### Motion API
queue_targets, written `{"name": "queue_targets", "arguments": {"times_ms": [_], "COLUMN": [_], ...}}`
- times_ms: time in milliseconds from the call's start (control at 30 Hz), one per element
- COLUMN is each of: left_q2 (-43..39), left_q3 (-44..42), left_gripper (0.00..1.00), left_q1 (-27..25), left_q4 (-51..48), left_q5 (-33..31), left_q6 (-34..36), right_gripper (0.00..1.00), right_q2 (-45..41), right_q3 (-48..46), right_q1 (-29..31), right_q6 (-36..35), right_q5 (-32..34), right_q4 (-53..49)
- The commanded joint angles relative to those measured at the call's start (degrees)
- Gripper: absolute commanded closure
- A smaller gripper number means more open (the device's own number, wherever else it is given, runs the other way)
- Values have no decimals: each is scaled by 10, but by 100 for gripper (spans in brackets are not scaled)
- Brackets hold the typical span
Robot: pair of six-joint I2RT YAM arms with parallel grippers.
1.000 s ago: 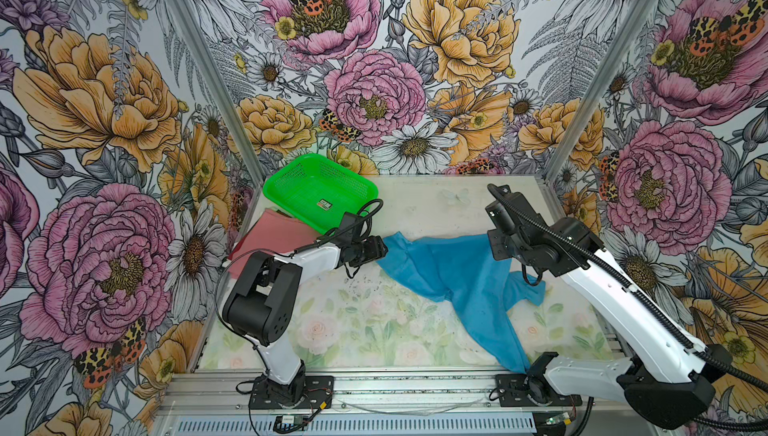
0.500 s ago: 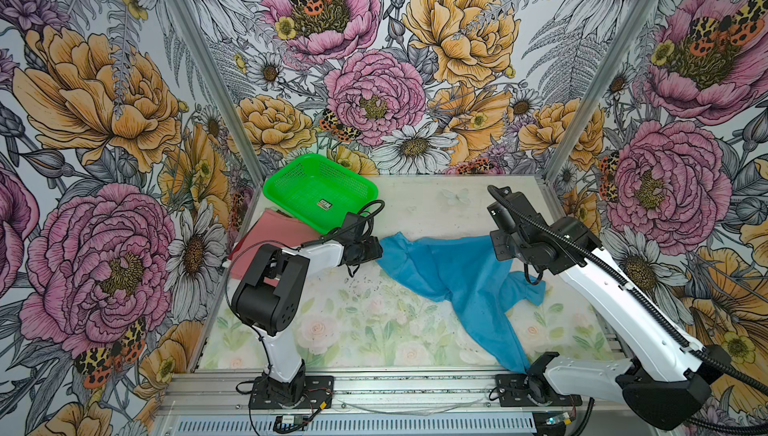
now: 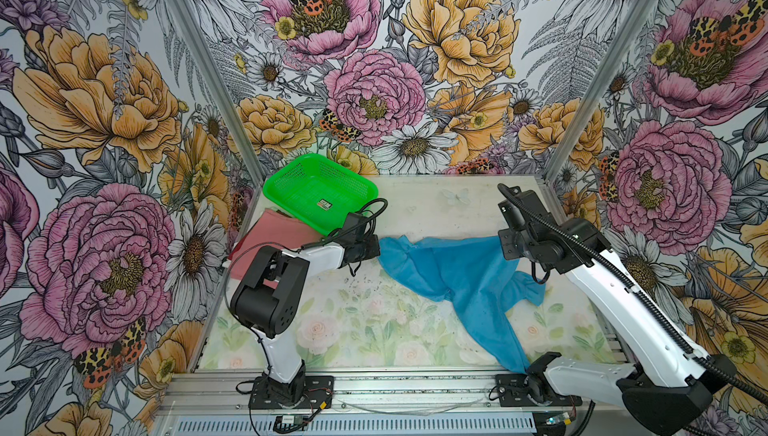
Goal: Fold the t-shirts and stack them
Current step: 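Lift the blue shirt with both grippers and stretch it out in the air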
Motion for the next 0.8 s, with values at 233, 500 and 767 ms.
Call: {"name": "queue_targets", "arguments": {"times_ms": [233, 500, 767], "left_q2": [-200, -256, -291], "left_q3": [175, 380, 505], "left_gripper": [100, 100, 100], "left_q1": [21, 114, 182], "left_q4": [-152, -265, -267], "left_q5": [-15, 183, 335], "left_q6": [77, 166, 155], "right_gripper": [100, 100, 100], "right_q2": [43, 35, -25], "right_q3": [157, 333, 385], "right_q1": [-86, -97, -95], "right_q6": [-88, -159, -192], "right_q5": [-7, -24, -107], "right_q4": [28, 25, 27]}}
